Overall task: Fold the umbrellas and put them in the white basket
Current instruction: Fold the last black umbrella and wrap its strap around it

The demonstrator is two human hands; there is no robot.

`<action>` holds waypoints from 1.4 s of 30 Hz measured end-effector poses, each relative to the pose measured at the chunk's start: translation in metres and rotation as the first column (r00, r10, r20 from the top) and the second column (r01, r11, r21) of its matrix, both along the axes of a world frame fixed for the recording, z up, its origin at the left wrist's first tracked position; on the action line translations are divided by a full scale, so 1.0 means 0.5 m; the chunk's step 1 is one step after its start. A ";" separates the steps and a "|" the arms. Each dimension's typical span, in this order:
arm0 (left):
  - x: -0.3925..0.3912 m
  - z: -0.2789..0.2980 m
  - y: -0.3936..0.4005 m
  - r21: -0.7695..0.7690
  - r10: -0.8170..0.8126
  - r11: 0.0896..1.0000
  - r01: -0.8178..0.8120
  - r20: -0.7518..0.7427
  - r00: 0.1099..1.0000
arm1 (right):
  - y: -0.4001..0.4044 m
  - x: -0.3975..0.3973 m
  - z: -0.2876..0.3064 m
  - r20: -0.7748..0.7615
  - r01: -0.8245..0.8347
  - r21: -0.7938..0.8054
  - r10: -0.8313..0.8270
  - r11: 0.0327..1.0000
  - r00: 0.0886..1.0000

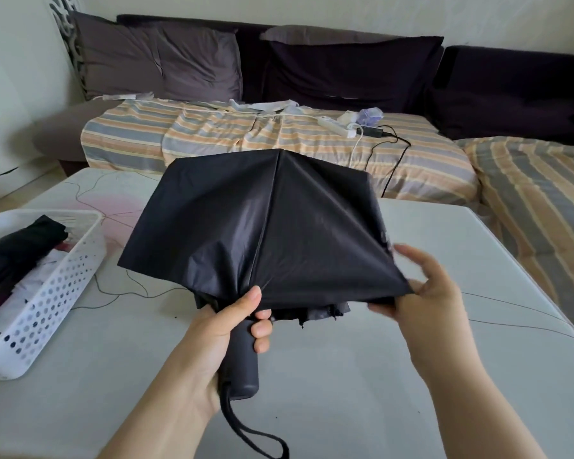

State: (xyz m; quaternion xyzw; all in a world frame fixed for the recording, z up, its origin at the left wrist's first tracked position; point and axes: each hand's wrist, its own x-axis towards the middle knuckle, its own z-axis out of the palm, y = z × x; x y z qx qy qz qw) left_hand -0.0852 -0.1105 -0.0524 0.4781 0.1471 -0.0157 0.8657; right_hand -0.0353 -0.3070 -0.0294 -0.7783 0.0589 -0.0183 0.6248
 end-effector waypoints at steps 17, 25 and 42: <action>0.007 -0.025 -0.018 0.200 0.002 0.980 0.001 -0.012 1.000 | -0.024 -0.007 0.037 0.529 0.173 -0.183 -0.052 0.968 0.847; -0.007 -0.020 -0.070 0.294 -0.121 0.949 0.112 0.012 0.993 | 0.106 0.018 -0.028 0.440 -0.178 -0.601 0.508 0.779 0.740; -0.007 -0.034 0.041 0.709 -0.200 0.677 0.197 -0.080 0.977 | -0.039 0.091 0.033 0.159 -0.143 0.097 0.126 0.985 0.979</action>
